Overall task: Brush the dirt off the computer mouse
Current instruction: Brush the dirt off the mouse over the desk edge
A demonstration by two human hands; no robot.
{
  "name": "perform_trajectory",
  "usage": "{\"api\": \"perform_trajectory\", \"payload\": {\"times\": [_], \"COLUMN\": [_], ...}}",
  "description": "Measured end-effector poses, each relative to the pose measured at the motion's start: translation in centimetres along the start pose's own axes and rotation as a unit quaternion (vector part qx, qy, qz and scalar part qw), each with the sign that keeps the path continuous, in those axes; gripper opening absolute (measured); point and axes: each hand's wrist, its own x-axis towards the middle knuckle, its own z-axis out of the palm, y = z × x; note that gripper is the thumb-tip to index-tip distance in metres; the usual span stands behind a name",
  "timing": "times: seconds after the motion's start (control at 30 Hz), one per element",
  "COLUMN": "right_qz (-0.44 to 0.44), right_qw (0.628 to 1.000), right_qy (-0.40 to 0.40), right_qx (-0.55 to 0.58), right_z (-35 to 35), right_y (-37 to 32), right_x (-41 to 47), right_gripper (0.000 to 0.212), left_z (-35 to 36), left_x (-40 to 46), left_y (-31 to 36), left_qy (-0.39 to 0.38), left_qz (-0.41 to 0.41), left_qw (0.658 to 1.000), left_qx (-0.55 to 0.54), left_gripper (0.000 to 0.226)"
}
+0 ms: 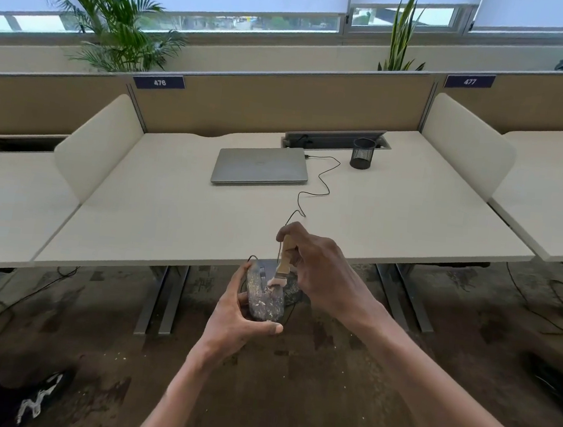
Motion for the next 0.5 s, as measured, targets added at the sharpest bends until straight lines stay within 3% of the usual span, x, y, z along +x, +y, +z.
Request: {"api": "perform_trajectory", "payload": {"times": [0.5], "right_qz": [-0.023], "right_qw": [1.0], "right_qy": [-0.012], "right_qx": [0.005], "right_z": [-0.4], "right_y": [-0.5], "right_x": [0.6], "right_gripper": [0.051], "left_z": [0.1], "left_x": [0.0], "left_y": [0.3], "left_qy": [0.003], "left_qz": [-0.003], "left_qw": [1.0], "left_qx": [0.018], "left_gripper": [0.123]}}
